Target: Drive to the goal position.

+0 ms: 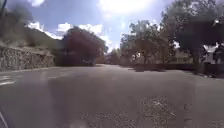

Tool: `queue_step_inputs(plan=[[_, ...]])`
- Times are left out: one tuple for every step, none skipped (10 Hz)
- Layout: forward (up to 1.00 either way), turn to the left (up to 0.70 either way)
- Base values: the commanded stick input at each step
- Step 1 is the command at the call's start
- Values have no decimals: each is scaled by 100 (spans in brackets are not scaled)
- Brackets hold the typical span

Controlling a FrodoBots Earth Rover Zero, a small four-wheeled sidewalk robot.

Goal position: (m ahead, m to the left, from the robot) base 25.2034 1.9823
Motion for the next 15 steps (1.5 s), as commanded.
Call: queue_step_inputs(plan=[[50,0],[50,0],[50,0],[50,0],[50,0],[50,0],[50,0],[50,0],[50,0],[50,0],[50,0],[50,0],[50,0],[50,0],[50,0]])
